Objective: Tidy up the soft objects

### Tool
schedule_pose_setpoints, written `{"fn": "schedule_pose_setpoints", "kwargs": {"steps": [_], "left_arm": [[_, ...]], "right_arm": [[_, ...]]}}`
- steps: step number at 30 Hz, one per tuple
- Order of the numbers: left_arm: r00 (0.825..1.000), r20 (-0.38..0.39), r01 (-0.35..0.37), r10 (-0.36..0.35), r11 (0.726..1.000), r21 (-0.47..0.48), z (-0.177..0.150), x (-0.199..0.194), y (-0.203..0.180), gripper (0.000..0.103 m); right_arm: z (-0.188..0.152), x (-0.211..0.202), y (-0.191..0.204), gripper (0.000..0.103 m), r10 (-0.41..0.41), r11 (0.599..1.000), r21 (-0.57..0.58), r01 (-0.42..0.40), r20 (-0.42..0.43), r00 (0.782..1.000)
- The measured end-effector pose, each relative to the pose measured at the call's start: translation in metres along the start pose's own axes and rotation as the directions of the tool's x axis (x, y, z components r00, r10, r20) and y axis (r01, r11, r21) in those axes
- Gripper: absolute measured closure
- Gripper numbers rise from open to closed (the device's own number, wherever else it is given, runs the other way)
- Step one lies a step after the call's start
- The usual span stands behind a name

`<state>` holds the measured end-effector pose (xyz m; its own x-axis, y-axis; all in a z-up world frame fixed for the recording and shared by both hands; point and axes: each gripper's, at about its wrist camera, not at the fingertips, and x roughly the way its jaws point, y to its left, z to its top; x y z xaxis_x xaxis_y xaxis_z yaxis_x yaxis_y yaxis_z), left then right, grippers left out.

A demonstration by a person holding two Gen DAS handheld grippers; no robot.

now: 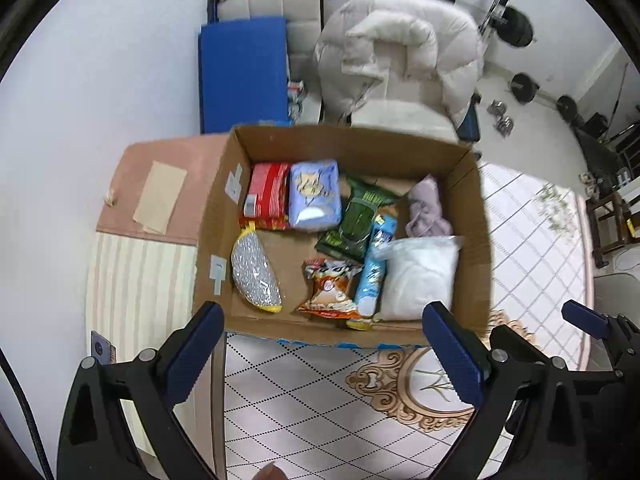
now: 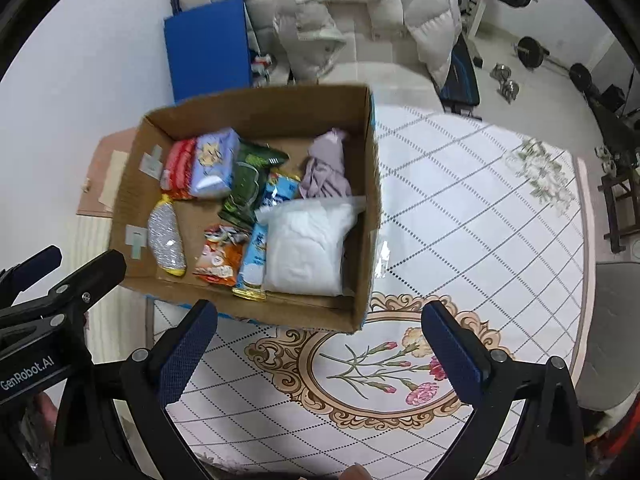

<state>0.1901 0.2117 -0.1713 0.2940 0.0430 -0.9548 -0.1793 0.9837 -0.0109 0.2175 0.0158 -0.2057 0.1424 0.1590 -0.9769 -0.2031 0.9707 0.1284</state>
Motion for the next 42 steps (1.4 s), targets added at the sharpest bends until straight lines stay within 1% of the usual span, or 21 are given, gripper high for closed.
{"fn": "schedule_pose_setpoints", "kwargs": {"steps": [4, 8, 10, 14, 18, 23, 27, 31, 34, 38, 42], "left_arm": [[0.997, 0.077, -0.002, 0.0, 1.0, 0.015, -0.009, -0.043, -0.004, 0.001], [0.989, 0.146, 0.019, -0.02, 1.0, 0.013, -0.025, -0.089, -0.004, 0.001], [0.985, 0.17, 0.022, -0.023, 1.0, 0.008, -0.033, -0.107, -0.003, 0.001], [0.982, 0.188, 0.028, -0.03, 1.0, 0.012, -0.051, -0.134, -0.004, 0.001], [0.979, 0.2, 0.022, -0.026, 1.0, 0.021, -0.068, -0.152, -0.008, 0.001], [0.975, 0.219, 0.031, -0.036, 0.999, 0.028, -0.088, -0.174, -0.013, 0.001], [0.971, 0.235, 0.033, -0.038, 0.999, 0.027, -0.1, -0.189, -0.017, 0.001], [0.966, 0.256, 0.028, -0.03, 1.0, 0.012, -0.107, -0.198, -0.015, 0.001], [0.962, 0.272, 0.015, -0.013, 1.0, -0.002, -0.111, -0.204, -0.013, 0.001], [0.956, 0.293, -0.007, 0.014, 1.0, -0.026, -0.114, -0.208, -0.009, 0.001], [0.951, 0.309, -0.015, 0.029, 0.999, -0.047, -0.113, -0.208, -0.004, 0.0]], "right_arm": [[-0.012, -0.044, -0.001, 0.0, 0.019, 1.0, -0.009, -0.018, 0.074, 0.997], [-0.032, -0.092, -0.002, 0.0, 0.049, 0.999, -0.014, -0.047, 0.141, 0.989], [-0.044, -0.116, -0.003, 0.0, 0.048, 0.999, -0.019, -0.045, 0.177, 0.983], [-0.066, -0.156, -0.006, 0.0, 0.056, 0.998, -0.024, -0.052, 0.242, 0.969], [-0.086, -0.192, -0.006, 0.0, 0.035, 0.999, -0.037, -0.025, 0.302, 0.953], [-0.106, -0.219, -0.005, 0.0, 0.023, 0.999, -0.048, -0.007, 0.339, 0.941], [-0.123, -0.239, -0.001, 0.0, 0.028, 0.998, -0.064, -0.005, 0.366, 0.93], [-0.136, -0.249, 0.002, 0.0, 0.021, 0.997, -0.077, 0.009, 0.38, 0.925], [-0.14, -0.252, -0.001, 0.0, 0.016, 0.998, -0.066, 0.01, 0.384, 0.923], [-0.141, -0.256, -0.004, 0.0, 0.003, 0.999, -0.047, 0.018, 0.403, 0.915], [-0.141, -0.259, -0.003, 0.0, -0.046, 0.998, -0.025, 0.063, 0.433, 0.9]]}}
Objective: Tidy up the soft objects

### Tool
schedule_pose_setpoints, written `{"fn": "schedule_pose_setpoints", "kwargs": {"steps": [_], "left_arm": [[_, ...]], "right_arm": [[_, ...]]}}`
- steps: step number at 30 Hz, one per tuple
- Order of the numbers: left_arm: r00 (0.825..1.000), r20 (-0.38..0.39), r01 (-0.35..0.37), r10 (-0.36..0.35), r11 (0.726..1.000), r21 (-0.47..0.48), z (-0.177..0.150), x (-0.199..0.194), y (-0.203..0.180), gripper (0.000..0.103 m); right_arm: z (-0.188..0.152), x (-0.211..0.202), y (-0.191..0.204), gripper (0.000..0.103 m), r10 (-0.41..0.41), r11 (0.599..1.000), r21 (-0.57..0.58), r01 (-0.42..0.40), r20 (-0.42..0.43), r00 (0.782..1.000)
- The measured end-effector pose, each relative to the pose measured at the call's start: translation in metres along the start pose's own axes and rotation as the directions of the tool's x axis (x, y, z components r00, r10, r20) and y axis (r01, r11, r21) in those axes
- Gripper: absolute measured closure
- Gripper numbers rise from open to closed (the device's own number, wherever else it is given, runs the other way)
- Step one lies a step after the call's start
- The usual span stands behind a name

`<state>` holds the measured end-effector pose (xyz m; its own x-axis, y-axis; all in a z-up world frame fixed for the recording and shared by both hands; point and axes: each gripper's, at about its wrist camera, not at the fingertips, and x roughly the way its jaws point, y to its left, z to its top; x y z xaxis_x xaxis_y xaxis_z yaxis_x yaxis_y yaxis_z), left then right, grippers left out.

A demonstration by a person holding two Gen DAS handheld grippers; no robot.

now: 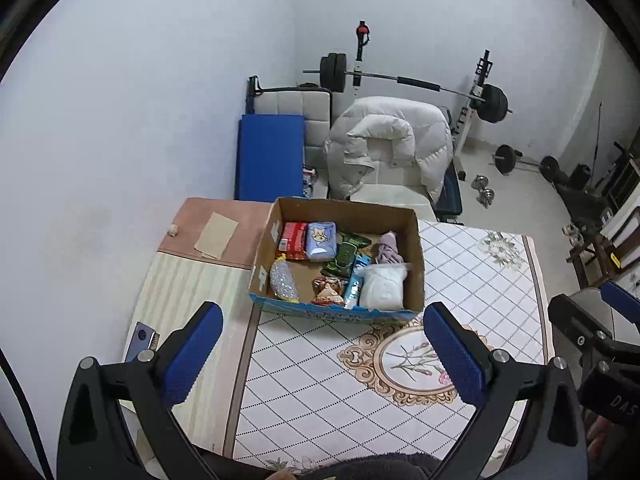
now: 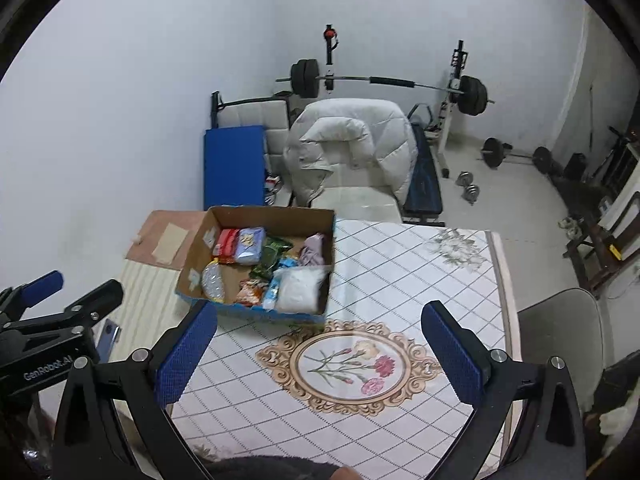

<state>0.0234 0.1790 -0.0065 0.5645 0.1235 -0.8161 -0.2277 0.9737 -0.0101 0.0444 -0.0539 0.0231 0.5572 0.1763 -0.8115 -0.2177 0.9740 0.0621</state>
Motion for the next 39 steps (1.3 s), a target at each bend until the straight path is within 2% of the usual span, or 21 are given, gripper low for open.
{"fn": "schedule_pose_setpoints", "kwargs": {"steps": [15, 39], "left_arm": [[1.0, 0.01, -0.007, 0.007, 1.0, 0.03, 0.0005, 0.0007, -0.0014, 0.0], [1.0, 0.004, -0.001, 0.001, 0.999, 0.036, 0.0037, 0.0004, -0.0018, 0.0]], "right_arm": [[0.001, -0.0009, -0.0013, 0.0, -0.049, 0.999, 0.021, 0.049, 0.021, 0.999], [0.0088, -0.004, -0.0037, 0.0, -0.053, 0.999, 0.014, 0.053, 0.02, 0.998]]}}
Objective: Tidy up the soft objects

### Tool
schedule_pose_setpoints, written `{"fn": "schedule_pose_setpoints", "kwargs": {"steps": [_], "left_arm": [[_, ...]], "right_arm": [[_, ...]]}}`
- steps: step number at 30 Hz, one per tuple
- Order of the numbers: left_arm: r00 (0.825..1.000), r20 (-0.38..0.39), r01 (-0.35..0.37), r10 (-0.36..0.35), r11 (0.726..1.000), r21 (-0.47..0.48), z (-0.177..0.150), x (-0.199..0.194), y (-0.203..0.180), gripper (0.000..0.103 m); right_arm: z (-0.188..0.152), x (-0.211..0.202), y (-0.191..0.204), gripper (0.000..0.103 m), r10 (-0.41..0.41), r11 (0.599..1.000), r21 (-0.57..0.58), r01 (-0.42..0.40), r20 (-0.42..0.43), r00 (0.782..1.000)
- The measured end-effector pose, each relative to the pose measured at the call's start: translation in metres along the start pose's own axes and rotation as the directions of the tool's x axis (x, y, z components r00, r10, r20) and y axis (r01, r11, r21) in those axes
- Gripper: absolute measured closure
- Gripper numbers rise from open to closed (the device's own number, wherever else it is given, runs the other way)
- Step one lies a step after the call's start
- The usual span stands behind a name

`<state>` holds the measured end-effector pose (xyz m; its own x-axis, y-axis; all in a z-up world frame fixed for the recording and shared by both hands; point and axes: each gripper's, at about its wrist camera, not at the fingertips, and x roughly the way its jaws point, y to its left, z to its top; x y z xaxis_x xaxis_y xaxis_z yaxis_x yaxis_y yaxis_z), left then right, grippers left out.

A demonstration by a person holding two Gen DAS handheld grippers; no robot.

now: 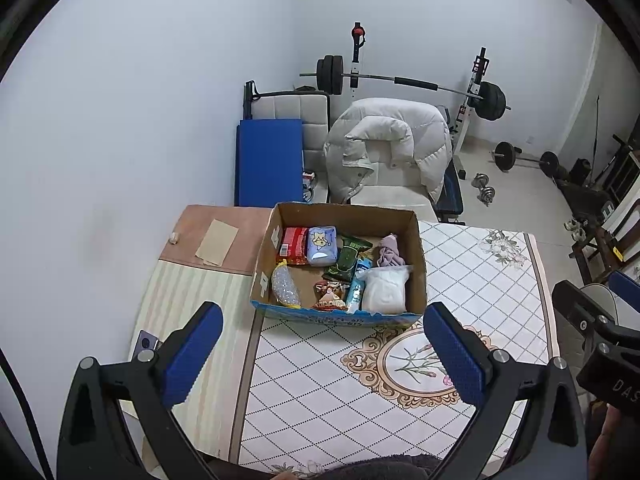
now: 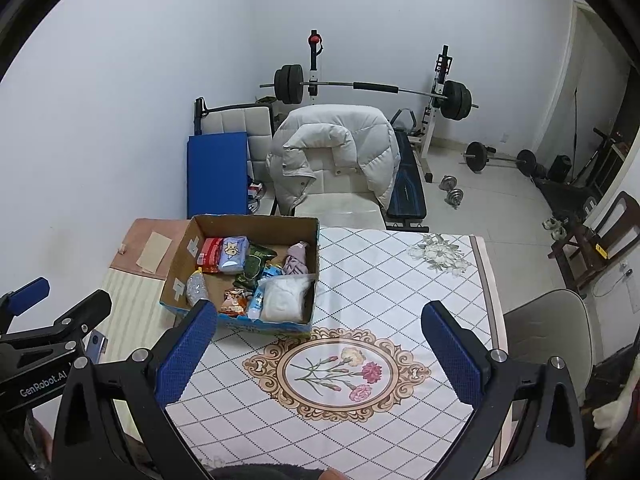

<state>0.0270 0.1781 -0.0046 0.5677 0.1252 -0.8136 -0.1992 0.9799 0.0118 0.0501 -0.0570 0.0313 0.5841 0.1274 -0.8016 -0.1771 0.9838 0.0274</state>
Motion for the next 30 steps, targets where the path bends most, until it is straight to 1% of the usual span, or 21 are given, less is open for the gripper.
{"fn": "schedule_pose_setpoints", "kwargs": {"steps": [25, 30], "left_arm": [[1.0, -0.003, -0.001, 0.001, 1.0, -0.002, 0.0003, 0.0035, 0.0039, 0.0], [1.0, -0.002, 0.0, 0.0, 1.0, -0.001, -0.0001, 0.0037, 0.0048, 0.0]], "right_arm": [[-0.0008, 0.0045, -0.0009, 0.0, 0.009, 1.0, -0.007, -0.009, -0.01, 1.0], [-0.0051, 0.0073, -0.0054, 0.0, 0.005, 1.0, -0.005, -0.005, -0.003, 1.0]]}}
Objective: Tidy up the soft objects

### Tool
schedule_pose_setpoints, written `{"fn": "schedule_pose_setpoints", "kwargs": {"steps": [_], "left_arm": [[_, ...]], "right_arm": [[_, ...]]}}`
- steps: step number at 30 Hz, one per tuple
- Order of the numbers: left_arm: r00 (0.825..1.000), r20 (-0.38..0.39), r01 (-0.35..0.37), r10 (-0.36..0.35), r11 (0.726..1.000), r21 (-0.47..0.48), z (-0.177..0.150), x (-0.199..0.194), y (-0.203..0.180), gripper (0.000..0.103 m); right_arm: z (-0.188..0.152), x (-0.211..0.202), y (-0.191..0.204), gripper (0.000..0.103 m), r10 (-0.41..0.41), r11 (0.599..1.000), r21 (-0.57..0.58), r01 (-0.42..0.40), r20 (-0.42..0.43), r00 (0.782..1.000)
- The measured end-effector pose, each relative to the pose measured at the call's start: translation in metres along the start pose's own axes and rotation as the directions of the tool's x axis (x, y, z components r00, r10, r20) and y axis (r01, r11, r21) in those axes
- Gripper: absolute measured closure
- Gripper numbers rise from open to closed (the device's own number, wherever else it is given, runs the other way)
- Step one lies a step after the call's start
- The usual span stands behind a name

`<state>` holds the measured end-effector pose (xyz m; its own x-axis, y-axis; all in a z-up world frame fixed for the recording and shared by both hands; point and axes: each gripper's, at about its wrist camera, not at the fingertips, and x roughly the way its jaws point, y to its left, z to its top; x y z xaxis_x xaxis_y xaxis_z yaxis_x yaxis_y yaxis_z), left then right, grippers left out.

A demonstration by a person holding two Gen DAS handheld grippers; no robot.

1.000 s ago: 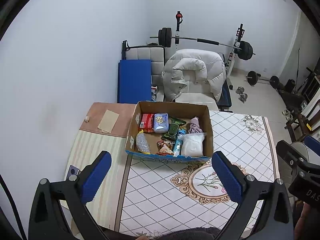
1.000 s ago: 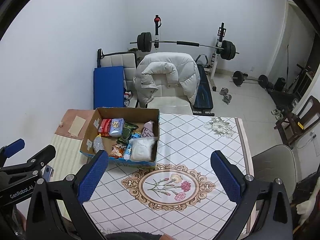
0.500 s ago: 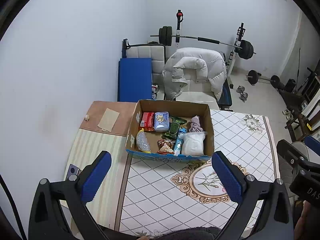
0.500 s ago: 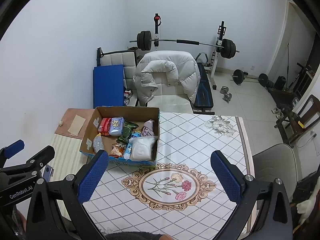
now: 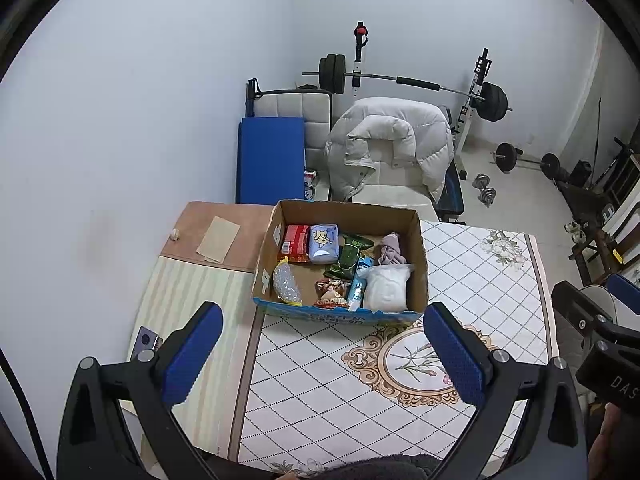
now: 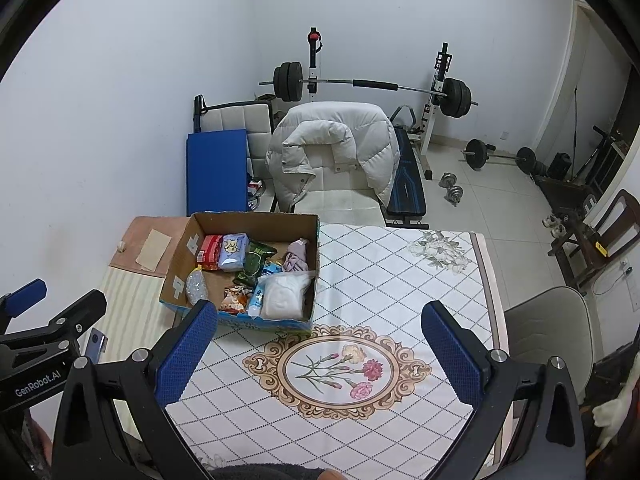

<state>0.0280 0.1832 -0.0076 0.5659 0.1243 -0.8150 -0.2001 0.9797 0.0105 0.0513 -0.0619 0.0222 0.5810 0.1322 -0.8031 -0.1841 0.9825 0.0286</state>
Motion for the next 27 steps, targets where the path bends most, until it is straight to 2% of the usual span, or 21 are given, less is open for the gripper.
{"fn": "schedule_pose_setpoints", "kwargs": {"steps": [27], "left_arm": [[1.0, 0.012, 0.002, -0.002, 1.0, -0.002, -0.0028, -0.0084, -0.001, 0.0]], "right_arm": [[-0.0039, -0.0067, 0.0036, 0.0, -0.007, 1.0, -0.01, 0.007, 0.004, 1.0]]}}
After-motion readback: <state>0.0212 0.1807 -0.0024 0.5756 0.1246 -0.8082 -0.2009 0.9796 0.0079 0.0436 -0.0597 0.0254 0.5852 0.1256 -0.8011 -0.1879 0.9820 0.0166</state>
